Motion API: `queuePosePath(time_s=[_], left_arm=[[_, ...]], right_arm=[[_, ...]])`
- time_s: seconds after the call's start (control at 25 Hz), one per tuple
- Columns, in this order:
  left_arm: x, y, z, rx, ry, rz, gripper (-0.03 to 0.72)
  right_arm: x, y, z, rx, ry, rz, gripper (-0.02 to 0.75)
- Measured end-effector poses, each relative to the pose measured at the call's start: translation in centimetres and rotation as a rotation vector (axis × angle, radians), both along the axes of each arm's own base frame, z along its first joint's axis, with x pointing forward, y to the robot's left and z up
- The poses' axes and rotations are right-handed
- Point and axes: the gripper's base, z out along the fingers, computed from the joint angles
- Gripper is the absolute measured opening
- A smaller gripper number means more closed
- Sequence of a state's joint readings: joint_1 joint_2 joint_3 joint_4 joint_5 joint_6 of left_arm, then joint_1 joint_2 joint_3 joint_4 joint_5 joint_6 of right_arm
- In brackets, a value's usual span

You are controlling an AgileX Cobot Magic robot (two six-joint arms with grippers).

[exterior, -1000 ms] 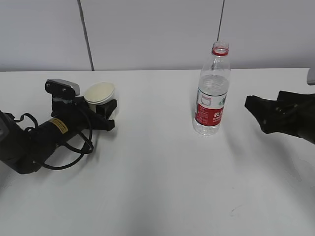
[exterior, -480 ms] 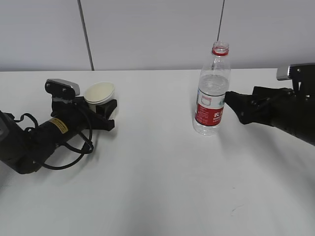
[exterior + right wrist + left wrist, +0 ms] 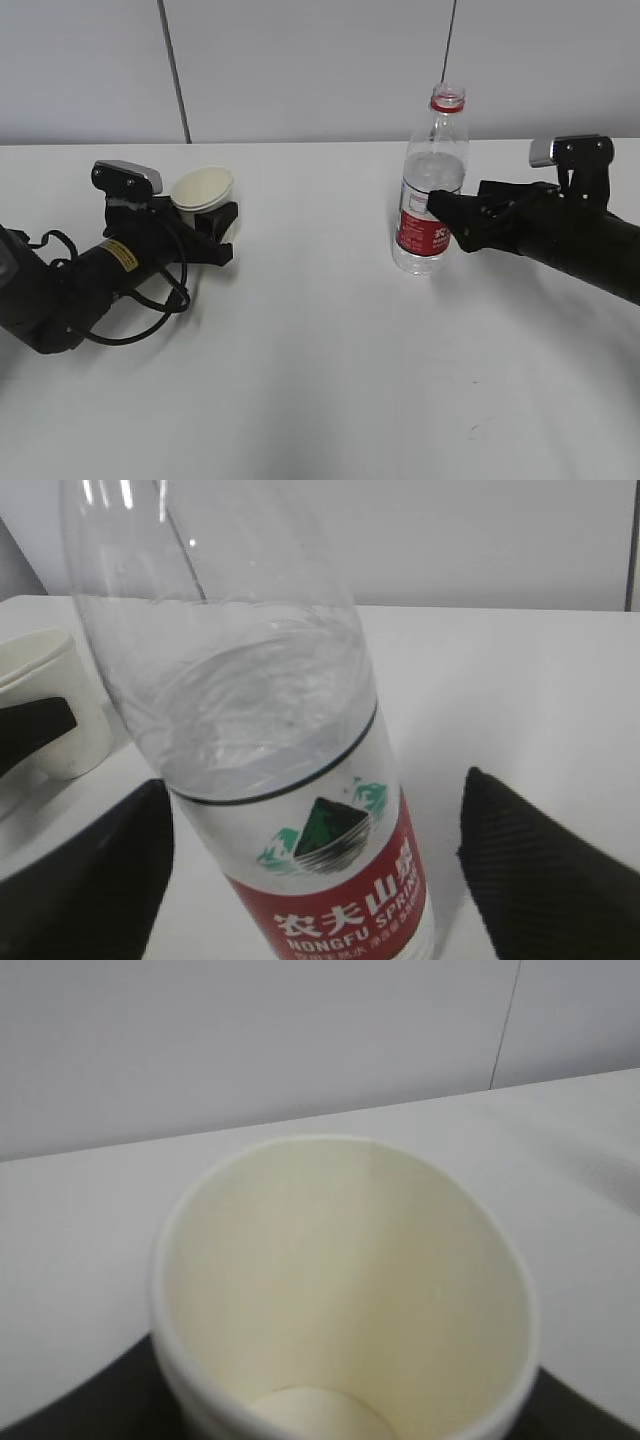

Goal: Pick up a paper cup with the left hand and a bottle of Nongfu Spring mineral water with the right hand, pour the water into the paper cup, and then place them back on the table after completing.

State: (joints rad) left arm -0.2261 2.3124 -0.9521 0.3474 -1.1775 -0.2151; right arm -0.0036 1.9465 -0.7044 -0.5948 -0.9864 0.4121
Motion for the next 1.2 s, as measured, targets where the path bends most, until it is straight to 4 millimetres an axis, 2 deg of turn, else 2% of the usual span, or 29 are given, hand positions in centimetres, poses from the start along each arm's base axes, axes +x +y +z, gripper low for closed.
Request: queuePosePath(time_s=[0.24,0.64,1.2], left_arm=[[0.0,0.0,0.0,0.000,-0.001,0.000,0.400],[0.0,0.0,0.0,0.000,-0.001,0.000,0.400],[0.0,0.0,0.0,0.000,-0.001,-0.002,0.398]], right_arm=[[1.3,0.5,-0.8,0.009,-0.023,0.044,0.661],[3.3,3.3,-1.8,0.012,-0.045,0.100,0.662],[6.0,4.1,-3.1,0.018,-0.078,0.102,0.662]])
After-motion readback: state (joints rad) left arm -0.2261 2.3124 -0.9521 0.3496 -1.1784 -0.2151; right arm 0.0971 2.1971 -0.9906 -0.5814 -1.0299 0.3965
